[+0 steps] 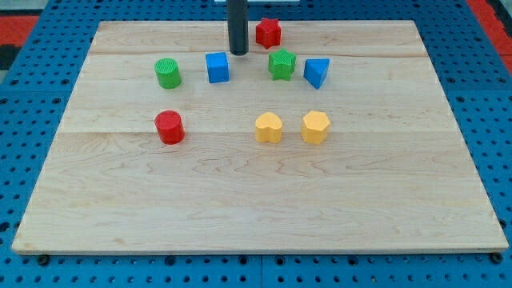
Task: Push the red circle towards the top center
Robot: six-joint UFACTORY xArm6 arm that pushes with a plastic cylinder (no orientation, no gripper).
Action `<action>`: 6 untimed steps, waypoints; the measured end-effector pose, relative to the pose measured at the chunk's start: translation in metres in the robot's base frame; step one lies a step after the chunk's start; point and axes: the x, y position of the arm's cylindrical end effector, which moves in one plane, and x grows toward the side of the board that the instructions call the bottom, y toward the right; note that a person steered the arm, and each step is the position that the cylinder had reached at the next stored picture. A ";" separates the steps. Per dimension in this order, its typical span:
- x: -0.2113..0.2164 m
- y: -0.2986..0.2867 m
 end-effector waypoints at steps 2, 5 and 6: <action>0.098 -0.008; 0.197 -0.103; 0.186 -0.065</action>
